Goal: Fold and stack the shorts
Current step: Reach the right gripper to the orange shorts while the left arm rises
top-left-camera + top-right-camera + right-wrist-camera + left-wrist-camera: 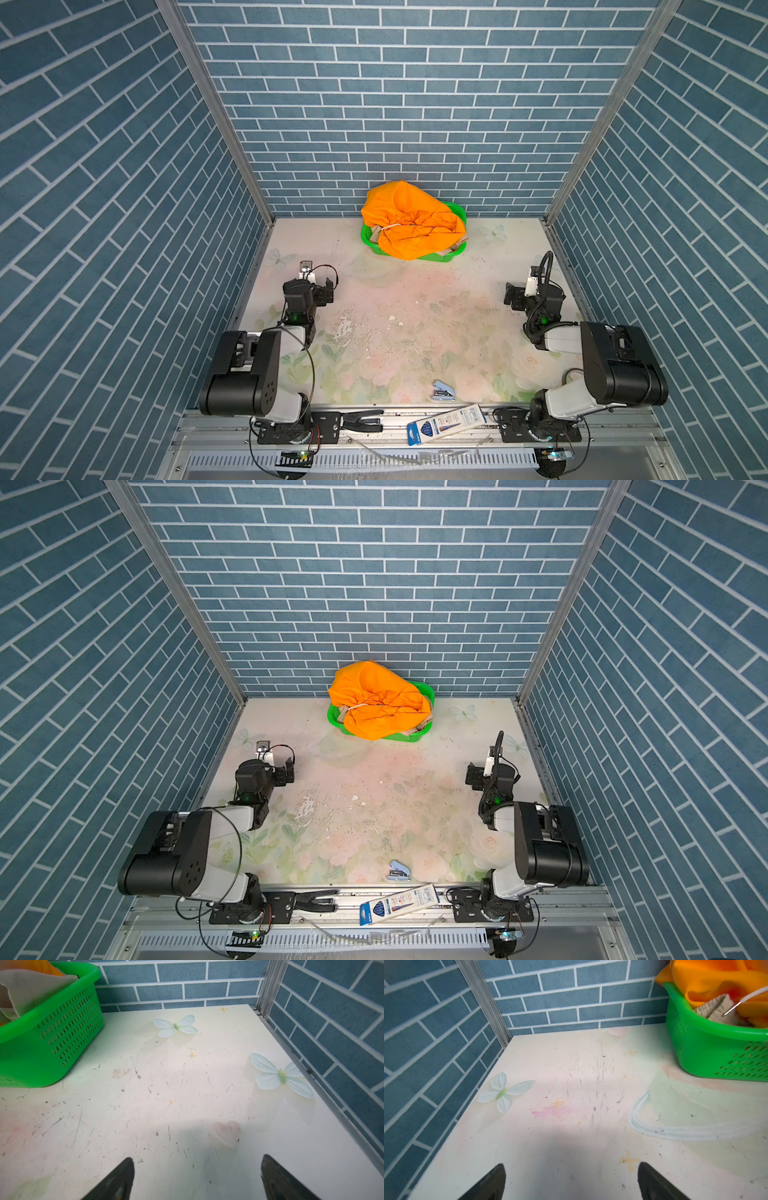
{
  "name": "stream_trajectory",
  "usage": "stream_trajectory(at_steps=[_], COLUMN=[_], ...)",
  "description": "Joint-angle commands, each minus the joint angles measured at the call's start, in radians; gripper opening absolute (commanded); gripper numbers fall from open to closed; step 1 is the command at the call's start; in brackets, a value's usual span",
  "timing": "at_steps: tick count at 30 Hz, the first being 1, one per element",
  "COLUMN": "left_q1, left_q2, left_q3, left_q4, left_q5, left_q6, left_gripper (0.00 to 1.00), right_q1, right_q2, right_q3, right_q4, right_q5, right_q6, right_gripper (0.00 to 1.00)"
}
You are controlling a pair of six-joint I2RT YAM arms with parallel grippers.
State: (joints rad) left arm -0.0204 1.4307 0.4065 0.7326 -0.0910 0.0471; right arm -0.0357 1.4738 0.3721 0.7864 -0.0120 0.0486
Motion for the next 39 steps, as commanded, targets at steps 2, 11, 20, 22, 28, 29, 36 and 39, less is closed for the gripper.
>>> stream_trajectory(at_steps=[2,11,20,22,28,29,36,39], left_q1=[-0.02,-0.023,-0.023,-0.023,-0.023,-0.023,-0.023,-0.023], left_q2=[-0.172,-0.475,-0.469,-0.464,-0.499,-0.501,-0.501,-0.499], left_q3=[0.051,0.277,0.447,0.469,0.445,0.441,0.445,0.442], left_q4=[-0.198,-0.776,-1.081,-1.125,-1.104,-1.104,-1.119,-1.113], left_q5=[-0.05,0.103,0.267,0.266,0.314,0.317,0.33,0.336], left_q6=[-0.023,-0.29,-0.388,-0.383,-0.412,-0.415,-0.415,-0.416], left_gripper=[1.0,1.0,1.0,1.0,1.0,1.0,1.0,1.0], right_q1=[0.031,0.365,0.653,0.68,0.717,0.718,0.719,0.717], right_q2=[-0.165,-0.117,0.295,0.381,0.579,0.603,0.712,0.761], right_q3=[0.094,0.585,1.066,1.15,1.325,1.347,1.468,1.499], right_q4=[-0.238,-0.757,-0.949,-0.986,-1.021,-1.018,-1.025,-1.026], right_q5=[0.006,-0.071,-0.127,-0.134,-0.152,-0.15,-0.125,-0.136], right_q6=[-0.037,-0.113,-0.299,-0.322,-0.34,-0.336,-0.332,-0.324], right_gripper=[0.91,0.89,0.89,0.89,0.89,0.89,0.76,0.68])
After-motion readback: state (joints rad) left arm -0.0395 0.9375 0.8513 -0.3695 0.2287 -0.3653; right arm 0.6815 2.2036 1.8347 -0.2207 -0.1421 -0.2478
